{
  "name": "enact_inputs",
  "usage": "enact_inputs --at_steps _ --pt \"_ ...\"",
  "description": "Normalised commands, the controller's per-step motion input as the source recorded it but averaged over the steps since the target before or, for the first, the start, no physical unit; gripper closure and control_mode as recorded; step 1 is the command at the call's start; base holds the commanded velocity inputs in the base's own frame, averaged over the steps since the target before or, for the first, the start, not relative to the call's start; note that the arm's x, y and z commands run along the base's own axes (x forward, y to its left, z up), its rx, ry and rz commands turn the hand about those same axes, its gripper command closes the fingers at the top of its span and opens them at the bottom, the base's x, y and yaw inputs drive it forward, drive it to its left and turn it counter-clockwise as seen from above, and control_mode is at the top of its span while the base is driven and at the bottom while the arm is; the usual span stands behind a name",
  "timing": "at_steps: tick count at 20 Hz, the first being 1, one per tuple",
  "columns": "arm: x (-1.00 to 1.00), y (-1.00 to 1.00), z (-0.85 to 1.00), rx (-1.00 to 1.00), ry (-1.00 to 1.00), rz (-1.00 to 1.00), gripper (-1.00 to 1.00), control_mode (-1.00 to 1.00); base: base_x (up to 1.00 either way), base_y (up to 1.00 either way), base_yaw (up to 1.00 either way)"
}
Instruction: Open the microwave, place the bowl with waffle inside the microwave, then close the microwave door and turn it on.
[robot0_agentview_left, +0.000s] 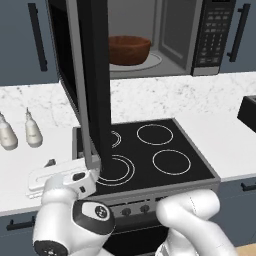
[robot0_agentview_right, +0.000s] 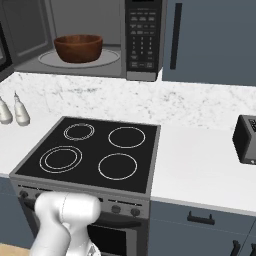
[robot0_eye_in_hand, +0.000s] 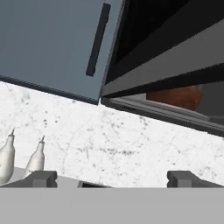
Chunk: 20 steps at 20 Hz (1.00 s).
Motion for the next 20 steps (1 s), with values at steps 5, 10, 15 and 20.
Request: enact_inputs --at_steps 5,10,15,20 --pt "-0.38 0.86 0.01 -0.1 -0.05 0.0 -1.0 -1.0 0.0 0.0 0.0" --pt "-0.16 0.42 0.25 -0.05 -0.18 -0.08 -1.0 -1.0 0.0 0.0 0.0" --pt "0.0 0.07 0.13 -0.01 -0.22 -0.26 -1.0 -1.0 0.0 0.0 0.0" --pt "0.0 0.0 0.11 0.0 -0.21 -0.36 -1.0 -1.0 0.0 0.0 0.0"
